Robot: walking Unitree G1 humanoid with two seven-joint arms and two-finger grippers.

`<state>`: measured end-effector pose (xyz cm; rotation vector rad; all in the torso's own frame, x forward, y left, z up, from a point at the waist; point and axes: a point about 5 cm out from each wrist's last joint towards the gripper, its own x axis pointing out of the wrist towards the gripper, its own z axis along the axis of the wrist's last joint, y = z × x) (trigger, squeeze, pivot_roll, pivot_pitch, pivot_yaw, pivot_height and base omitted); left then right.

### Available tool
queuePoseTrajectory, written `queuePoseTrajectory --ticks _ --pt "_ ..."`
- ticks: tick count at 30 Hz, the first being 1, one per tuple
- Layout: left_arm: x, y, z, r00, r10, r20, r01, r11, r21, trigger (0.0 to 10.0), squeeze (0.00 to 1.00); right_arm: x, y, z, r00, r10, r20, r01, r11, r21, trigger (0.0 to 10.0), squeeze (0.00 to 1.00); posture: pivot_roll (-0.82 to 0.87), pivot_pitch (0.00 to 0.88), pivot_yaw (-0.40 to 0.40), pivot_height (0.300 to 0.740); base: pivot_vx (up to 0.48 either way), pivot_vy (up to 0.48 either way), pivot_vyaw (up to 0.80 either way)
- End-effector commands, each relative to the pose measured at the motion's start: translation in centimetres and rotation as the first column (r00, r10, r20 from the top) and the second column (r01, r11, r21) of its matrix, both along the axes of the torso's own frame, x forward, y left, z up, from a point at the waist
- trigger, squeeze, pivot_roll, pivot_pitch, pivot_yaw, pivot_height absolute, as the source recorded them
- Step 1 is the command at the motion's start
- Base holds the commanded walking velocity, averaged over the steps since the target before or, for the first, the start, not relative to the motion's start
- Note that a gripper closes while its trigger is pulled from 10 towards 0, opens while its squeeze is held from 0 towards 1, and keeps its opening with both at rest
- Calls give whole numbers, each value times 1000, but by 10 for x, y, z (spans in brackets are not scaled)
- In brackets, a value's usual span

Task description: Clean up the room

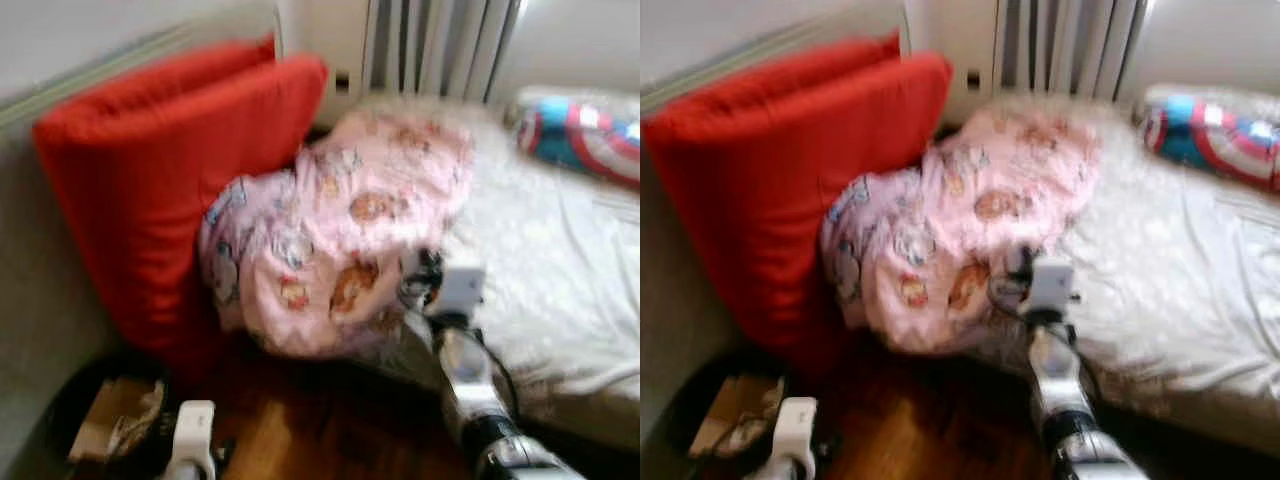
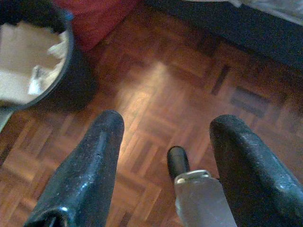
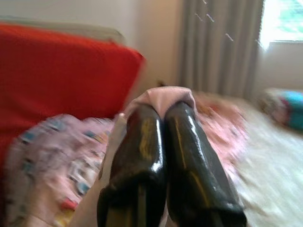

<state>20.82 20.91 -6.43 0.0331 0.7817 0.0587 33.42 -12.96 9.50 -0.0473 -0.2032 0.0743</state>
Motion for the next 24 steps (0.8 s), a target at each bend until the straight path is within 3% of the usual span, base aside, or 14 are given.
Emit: queuePoseTrajectory --ticks 1,3,4,6,7,10,12,19,24 --pt "-4 -2 -3 1000 -11 -28 11 1000 2 10000 0 3 1 9 999 29 32 -28 1000 -12 10000 0 -61 4 17 740 0 0 0" --pt "-4 -3 -3 1000 -13 -29 13 1000 2 10000 0 2 2 -1 999 40 -24 -41 999 -35 10000 0 -64 3 16 740 0 0 0" --pt "-4 -3 -4 999 -14 -29 14 1000 2 10000 0 -2 1 -15 993 38 -110 -42 999 -34 10000 0 -61 3 14 740 0 0 0" --pt "-4 -4 -4 999 -16 -29 16 1000 2 10000 0 -5 -3 -28 981 8 -193 -16 999 -40 10000 0 -56 4 14 740 0 0 0" --pt "-4 -4 -3 999 -16 -28 16 1000 1 10000 0 -7 -9 -40 961 -36 -274 19 998 -65 10000 0 -55 5 13 740 0 0 0" --pt "-4 -4 -3 1000 -15 -27 15 1000 0 10000 0 -13 -19 -55 925 -103 -365 92 995 -46 10000 0 -56 4 13 740 0 0 0" --pt "-4 -3 -4 999 -18 -29 18 1000 1 10000 0 -21 -29 -68 880 -156 -448 149 987 -53 10000 0 -59 4 15 740 0 0 0" --pt "-4 -3 -3 999 -39 -33 39 999 7 10000 0 -36 -36 -93 783 -187 -594 181 981 -71 10000 0 -57 6 16 740 0 0 0" --pt "-3 -3 -3 998 -60 -37 60 998 12 10000 0 -42 -31 -100 757 -161 -633 146 986 -77 10000 0 -60 5 18 740 0 0 0"
